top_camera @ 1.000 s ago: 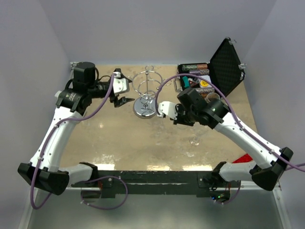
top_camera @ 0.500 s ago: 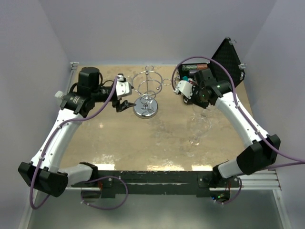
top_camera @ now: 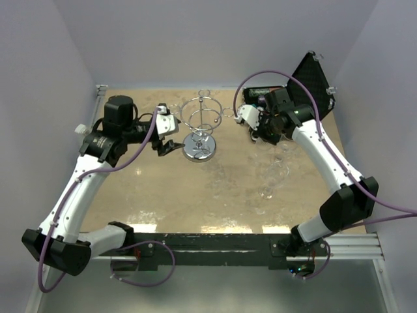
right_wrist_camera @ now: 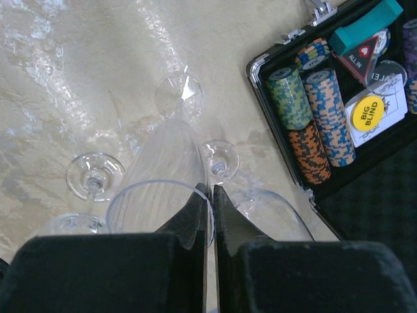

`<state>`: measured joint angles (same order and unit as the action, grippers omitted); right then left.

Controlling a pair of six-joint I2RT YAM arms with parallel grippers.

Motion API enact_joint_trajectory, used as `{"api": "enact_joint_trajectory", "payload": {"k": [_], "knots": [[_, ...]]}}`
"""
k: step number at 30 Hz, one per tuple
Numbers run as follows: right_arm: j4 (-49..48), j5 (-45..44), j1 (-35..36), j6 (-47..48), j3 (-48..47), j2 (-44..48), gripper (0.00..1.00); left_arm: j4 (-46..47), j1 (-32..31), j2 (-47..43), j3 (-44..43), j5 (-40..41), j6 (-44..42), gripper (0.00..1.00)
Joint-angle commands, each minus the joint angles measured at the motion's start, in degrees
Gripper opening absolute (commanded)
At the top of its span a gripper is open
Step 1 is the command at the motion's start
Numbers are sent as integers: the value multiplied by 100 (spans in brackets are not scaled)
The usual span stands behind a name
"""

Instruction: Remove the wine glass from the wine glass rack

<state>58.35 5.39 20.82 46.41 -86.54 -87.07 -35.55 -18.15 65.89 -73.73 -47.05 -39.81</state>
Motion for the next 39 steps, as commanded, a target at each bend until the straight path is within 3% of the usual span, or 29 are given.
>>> {"api": "enact_joint_trajectory", "payload": {"k": [1, 8, 12, 14, 21, 24, 26, 33, 39], "knots": [[10, 182, 1, -185, -48, -73, 0, 180, -30, -76, 78, -24, 140, 77], [10, -73, -113, -352, 244, -249, 2, 206, -39, -59, 114, 20, 158, 77], [-7, -64, -236, -457, -143, -372, 30, 303, -39, -102, 254, 29, 219, 77], [-8, -64, -280, -528, -380, -451, 37, 390, -39, -120, 342, 46, 272, 77], [-8, -99, -306, -642, -864, -566, 44, 1294, -30, -453, 991, 406, 1017, 77], [-8, -134, -306, -546, -996, -443, 49, 1788, -4, -612, 1423, 950, 1668, 78], [-8, -169, -306, -502, -1040, -373, 52, 1648, 75, -577, 1511, 1039, 1775, 77], [-8, -301, -306, -467, -952, -127, 58, 2825, 171, -1017, 2363, 1970, 2486, 80], [-8, -880, -306, -142, -1102, 190, 59, 3089, 1207, -727, 2425, 1524, 2970, 78]]}}
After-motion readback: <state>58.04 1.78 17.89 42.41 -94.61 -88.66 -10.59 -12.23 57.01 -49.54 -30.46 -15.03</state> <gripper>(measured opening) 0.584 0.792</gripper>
